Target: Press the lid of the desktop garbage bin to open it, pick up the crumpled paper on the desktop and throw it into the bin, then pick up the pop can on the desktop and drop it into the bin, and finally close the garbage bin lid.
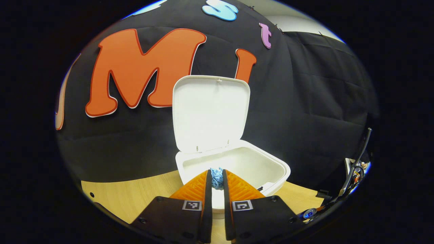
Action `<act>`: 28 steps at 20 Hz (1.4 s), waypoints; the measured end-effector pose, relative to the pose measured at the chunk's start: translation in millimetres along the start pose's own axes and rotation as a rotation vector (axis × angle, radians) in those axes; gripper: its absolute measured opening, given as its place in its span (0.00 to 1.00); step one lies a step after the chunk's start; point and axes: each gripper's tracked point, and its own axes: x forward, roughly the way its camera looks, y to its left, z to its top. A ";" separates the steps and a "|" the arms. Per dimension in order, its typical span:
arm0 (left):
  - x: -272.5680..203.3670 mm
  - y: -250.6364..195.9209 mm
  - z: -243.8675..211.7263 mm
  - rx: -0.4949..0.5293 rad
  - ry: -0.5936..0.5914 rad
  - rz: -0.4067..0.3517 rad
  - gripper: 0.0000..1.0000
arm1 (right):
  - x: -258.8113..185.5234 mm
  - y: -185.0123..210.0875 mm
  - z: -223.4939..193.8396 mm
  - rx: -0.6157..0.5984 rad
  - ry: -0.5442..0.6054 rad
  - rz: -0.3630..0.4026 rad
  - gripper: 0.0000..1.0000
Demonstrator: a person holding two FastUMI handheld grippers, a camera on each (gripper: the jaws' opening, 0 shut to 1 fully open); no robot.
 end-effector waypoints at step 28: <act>-108.2 68.6 -27.6 0.018 -0.013 0.254 0.97 | -59.6 15.4 208.2 -0.216 -0.345 0.136 0.80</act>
